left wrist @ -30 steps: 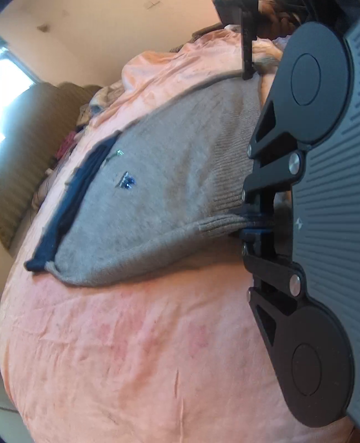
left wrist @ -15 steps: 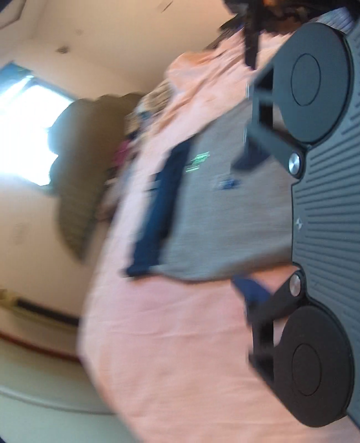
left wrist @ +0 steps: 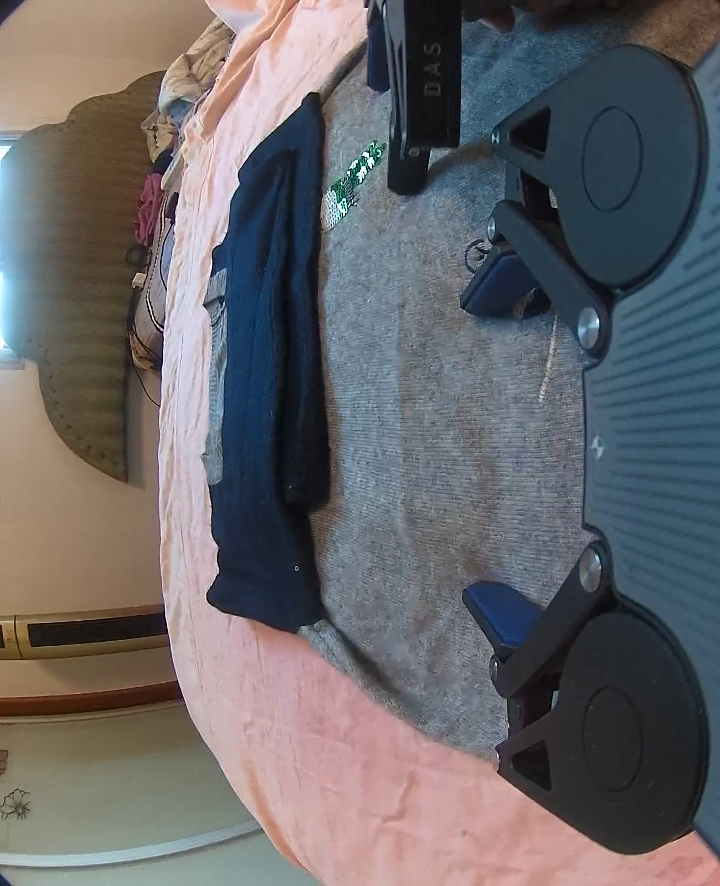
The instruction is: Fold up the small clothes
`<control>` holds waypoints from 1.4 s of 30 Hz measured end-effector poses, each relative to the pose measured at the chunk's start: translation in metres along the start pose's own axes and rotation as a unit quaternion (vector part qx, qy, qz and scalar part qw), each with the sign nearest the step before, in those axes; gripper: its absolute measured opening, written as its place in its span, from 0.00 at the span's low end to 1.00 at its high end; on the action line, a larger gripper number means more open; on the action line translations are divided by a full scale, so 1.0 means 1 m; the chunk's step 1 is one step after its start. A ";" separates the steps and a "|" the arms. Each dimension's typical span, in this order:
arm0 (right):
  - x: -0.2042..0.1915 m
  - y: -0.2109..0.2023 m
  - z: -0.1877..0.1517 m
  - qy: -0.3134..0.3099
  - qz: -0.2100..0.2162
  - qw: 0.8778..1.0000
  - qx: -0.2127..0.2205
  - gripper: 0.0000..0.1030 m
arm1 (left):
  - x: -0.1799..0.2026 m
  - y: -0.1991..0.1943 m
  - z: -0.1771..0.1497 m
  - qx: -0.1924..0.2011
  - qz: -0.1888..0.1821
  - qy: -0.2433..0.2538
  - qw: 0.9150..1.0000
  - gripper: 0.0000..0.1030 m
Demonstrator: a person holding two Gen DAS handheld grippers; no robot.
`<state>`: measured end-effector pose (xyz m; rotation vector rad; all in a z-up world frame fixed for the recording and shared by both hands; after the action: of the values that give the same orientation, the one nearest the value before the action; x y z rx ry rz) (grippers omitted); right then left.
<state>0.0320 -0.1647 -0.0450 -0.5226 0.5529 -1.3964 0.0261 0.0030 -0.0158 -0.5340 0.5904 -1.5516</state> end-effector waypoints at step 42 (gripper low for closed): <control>0.003 -0.065 -0.055 0.006 -0.026 1.000 0.004 1.00 | 0.001 0.002 0.001 -0.001 0.009 -0.001 1.000 1.00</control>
<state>-0.0525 -0.1757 -0.0457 -0.5256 0.5478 -1.4515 0.0278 0.0017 -0.0164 -0.5315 0.5935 -1.5341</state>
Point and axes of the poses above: each gripper's, at about its wrist camera, not at the fingertips, and y roughly the way its jaws point, x to its right, z to its top, the point moved 4 cm from there along y, roughly the way its jaws point
